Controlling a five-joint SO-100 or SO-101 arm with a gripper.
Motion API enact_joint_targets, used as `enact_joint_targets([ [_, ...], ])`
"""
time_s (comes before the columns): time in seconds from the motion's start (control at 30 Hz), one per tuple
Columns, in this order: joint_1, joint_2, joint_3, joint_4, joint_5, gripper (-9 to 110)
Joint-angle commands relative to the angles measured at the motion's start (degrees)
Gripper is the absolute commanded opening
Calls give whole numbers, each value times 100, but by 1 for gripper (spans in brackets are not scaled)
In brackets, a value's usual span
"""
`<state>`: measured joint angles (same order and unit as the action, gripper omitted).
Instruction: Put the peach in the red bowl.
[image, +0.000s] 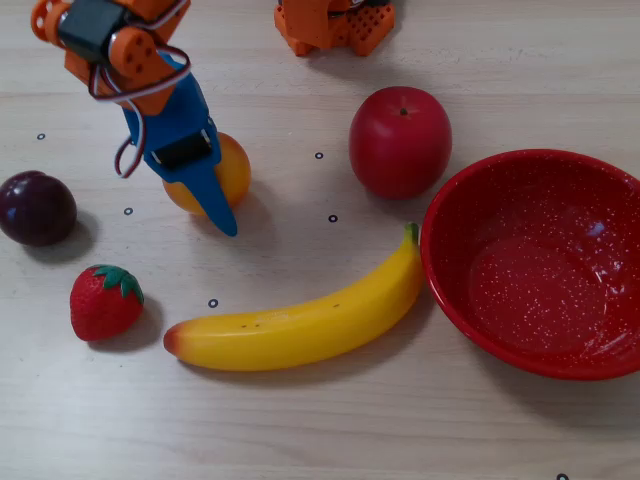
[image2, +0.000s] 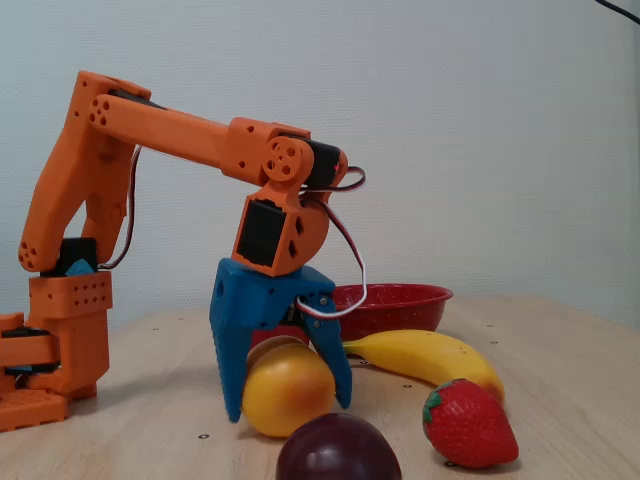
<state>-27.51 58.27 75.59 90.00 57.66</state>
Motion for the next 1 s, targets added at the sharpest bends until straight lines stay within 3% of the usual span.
enact_joint_targets([
  [0.0, -167, 255, -141, -88, 220, 39],
  [0.1, -141, 246, -123, -141, 316, 23],
  [0.2, -132, 246, -114, -185, 316, 17],
  [0.3, -114, 272, -114, -220, 325, 0],
  [0.7, 571, 1327, -1731, 738, -1239, 0],
  [0.97, 2127, 2575, -2795, 1450, -2320, 0],
])
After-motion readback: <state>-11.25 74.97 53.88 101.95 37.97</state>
